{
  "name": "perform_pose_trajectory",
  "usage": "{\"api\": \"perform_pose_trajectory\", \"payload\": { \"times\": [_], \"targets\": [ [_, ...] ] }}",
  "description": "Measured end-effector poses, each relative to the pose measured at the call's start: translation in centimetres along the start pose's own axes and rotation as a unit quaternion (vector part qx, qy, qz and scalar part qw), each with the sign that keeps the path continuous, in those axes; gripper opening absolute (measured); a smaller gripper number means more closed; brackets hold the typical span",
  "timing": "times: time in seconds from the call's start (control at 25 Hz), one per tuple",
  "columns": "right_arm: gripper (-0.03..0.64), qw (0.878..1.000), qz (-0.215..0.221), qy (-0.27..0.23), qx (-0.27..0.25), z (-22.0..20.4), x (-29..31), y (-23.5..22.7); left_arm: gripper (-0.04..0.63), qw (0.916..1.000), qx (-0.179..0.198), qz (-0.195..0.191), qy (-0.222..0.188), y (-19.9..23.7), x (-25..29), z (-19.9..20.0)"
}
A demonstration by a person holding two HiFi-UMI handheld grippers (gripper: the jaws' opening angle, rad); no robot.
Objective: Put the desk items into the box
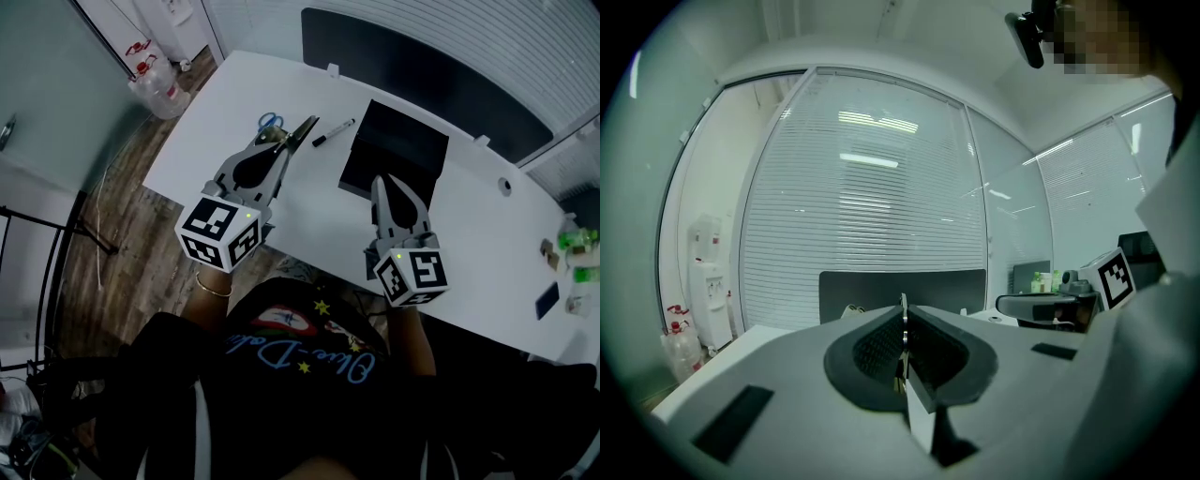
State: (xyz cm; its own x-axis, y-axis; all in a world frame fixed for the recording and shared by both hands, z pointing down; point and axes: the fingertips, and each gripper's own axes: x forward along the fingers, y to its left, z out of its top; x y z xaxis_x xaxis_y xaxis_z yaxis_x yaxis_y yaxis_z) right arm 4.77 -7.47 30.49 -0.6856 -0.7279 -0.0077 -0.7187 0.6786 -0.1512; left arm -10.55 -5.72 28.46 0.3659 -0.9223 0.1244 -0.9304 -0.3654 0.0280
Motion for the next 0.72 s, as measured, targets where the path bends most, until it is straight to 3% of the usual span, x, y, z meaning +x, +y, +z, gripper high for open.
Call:
{"api": "perform_pose_trajectory", "payload": {
  "times": [0.72],
  "targets": [
    [0.011,0.998,-0.061,-0.005,0.0,0.2,-2.3,-3.3,0.015,0.9977,0.014,-0.067,0.001,-2.6,3.3,0.1]
  ]
}}
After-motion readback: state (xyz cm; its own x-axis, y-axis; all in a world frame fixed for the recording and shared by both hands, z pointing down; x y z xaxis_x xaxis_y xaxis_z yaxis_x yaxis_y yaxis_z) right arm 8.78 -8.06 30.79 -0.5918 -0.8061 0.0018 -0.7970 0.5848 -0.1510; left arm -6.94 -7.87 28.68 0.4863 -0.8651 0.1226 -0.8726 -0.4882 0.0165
